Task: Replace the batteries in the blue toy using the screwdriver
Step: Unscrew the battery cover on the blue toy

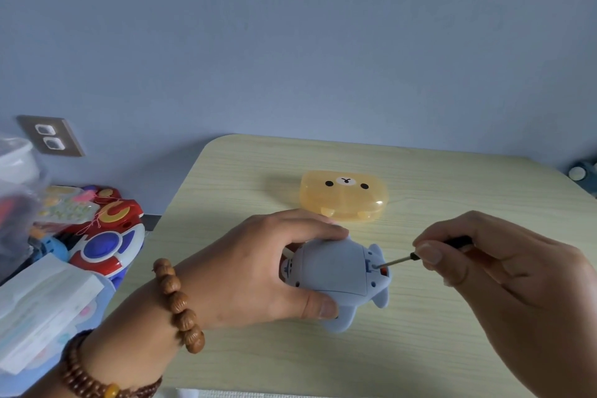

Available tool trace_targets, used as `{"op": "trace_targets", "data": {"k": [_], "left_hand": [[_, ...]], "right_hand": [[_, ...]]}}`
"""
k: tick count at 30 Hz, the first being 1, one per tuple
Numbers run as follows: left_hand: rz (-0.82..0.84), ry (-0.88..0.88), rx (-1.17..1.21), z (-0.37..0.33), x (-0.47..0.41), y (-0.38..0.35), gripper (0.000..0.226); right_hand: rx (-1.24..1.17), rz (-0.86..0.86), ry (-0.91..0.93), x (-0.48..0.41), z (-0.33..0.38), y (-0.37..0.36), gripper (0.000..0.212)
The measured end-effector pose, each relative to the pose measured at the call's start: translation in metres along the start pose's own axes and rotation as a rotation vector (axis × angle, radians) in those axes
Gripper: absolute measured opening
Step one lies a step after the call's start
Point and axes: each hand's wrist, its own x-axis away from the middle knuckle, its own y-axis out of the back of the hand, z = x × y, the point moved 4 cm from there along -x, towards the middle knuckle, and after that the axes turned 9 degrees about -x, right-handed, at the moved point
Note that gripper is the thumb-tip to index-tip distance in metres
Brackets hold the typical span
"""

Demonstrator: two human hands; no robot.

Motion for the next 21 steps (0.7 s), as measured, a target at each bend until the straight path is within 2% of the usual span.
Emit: {"op": "trace_targets", "data": {"k": [6, 11, 14, 17, 21], "left_hand": [[0.006, -0.001, 0.011, 0.000, 0.001, -0.001, 0.075], [-0.001, -0.005, 0.014, 0.002, 0.000, -0.001, 0.074], [0.001, -0.016, 0.007, 0.000, -0.001, -0.002, 0.073], [-0.009, -0.019, 0.016, -0.002, -0.002, -0.002, 0.072], [-0.013, -0.021, 0.020, -0.001, -0.002, -0.003, 0.071]], "right_hand": [[0.047, 0.080, -0.062, -0.005, 0.005, -0.001, 0.016], [0.369, 0.197, -0.012, -0.026, 0.015, -0.010, 0.036], [0.554, 0.307, -0.009, -0.035, 0.022, -0.015, 0.032], [0.469, 0.441, -0.094, -0.041, 0.029, -0.014, 0.014], [0.579, 0.513, -0.110, -0.039, 0.030, -0.012, 0.029]]}}
